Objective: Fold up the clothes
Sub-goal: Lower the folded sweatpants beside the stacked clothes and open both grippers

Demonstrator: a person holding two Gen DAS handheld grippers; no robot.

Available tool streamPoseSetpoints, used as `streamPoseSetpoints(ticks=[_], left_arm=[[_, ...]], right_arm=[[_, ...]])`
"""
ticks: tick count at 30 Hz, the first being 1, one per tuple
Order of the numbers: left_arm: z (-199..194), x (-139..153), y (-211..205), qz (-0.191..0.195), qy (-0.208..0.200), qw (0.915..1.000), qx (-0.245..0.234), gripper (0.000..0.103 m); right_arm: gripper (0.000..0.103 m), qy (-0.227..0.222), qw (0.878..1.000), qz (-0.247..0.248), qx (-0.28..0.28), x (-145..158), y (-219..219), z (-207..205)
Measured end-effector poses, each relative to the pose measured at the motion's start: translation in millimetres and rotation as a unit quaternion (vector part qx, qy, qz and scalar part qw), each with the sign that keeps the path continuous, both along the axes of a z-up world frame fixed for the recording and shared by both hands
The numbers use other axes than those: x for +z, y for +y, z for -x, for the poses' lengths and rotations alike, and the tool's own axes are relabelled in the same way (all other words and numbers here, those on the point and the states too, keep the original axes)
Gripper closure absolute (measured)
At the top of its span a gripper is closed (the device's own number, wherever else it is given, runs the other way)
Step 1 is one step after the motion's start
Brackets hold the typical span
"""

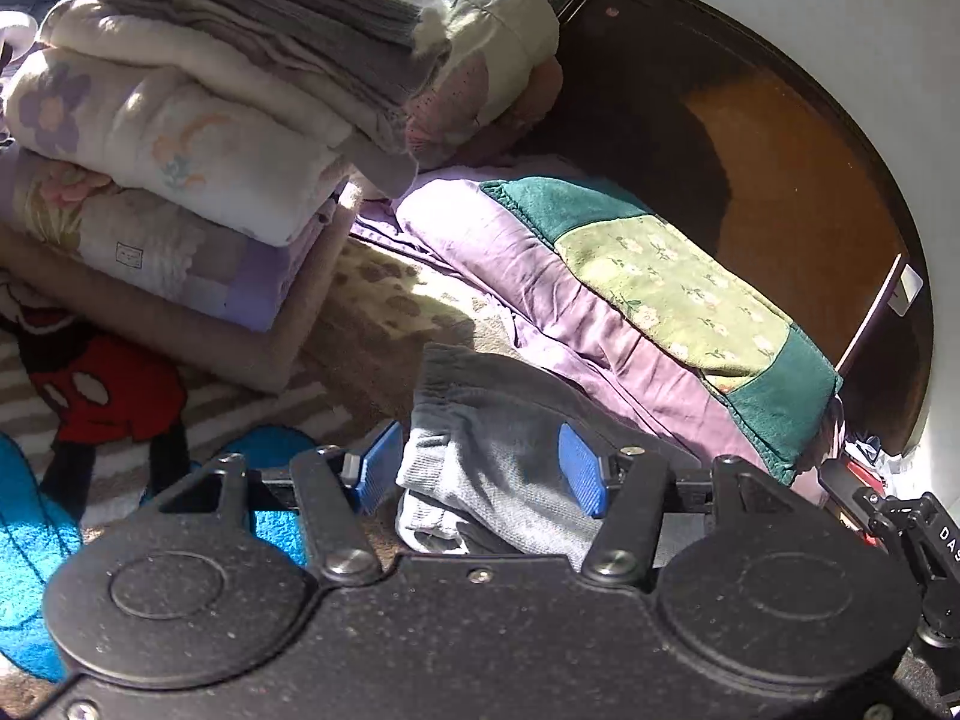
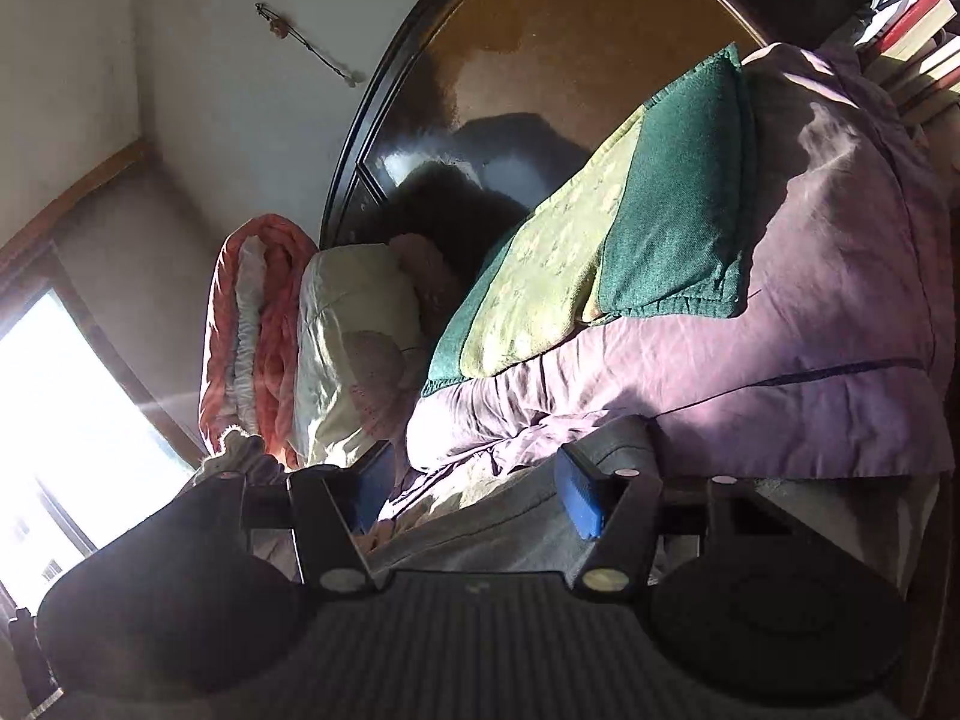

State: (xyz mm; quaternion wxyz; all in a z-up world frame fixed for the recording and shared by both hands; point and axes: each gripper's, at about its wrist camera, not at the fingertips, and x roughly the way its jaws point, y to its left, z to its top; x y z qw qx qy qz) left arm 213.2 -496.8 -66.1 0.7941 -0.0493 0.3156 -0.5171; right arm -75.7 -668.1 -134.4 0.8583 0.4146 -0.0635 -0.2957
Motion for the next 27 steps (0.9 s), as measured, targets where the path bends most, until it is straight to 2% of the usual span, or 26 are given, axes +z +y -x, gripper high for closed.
streamPoseSetpoints(ticks=[2,4,6,7,9,11,13,14,16,20,22,24,26,27], left_arm=[[10,7,-10,0.012,-0.039,0.9990,-0.016,0.047],[16,5,-31,0.009,-0.061,0.9976,-0.031,0.047],[17,-1,-54,-0.002,-0.071,0.9969,-0.035,0.047],[17,-8,-66,-0.018,-0.064,0.9969,-0.043,0.047],[20,-30,-95,-0.100,-0.046,0.9921,-0.060,0.047],[29,-42,-107,-0.161,-0.093,0.9808,-0.061,0.043],[30,-31,-109,-0.179,-0.083,0.9787,-0.055,0.043],[31,-25,-108,-0.182,-0.079,0.9788,-0.051,0.043],[42,-12,-91,-0.151,-0.068,0.9853,-0.041,0.043],[53,2,-42,-0.131,-0.031,0.9907,-0.020,0.036],[60,5,-11,-0.127,-0.022,0.9917,-0.001,0.029],[67,7,19,-0.115,-0.005,0.9934,0.008,0.024],[75,9,44,-0.108,0.006,0.9940,0.016,0.023],[80,11,53,-0.109,0.008,0.9939,0.018,0.023]], right_arm=[[0.043,0.004,0.999,-0.044,0.016,-13,-1,-5],[0.043,0.012,0.996,-0.091,0.025,-27,-2,-9],[0.044,0.007,0.993,-0.113,0.026,-35,1,-9],[0.044,0.010,0.993,-0.112,0.027,-35,3,-8],[0.044,0.022,0.994,-0.106,0.033,-36,6,-10],[0.044,0.028,0.994,-0.104,0.035,-37,9,-11],[0.044,0.036,0.994,-0.098,0.033,-35,11,-12],[0.043,0.037,0.994,-0.096,0.032,-32,12,-12],[0.042,0.038,0.994,-0.092,0.031,-28,15,-11],[0.024,0.038,0.994,-0.095,0.049,-10,25,-1],[0.020,0.037,0.993,-0.101,0.054,2,34,6],[0.007,0.042,0.993,-0.095,0.062,16,44,12],[0.001,0.062,0.992,-0.079,0.072,34,59,18],[0.001,0.072,0.992,-0.070,0.078,43,67,21]])
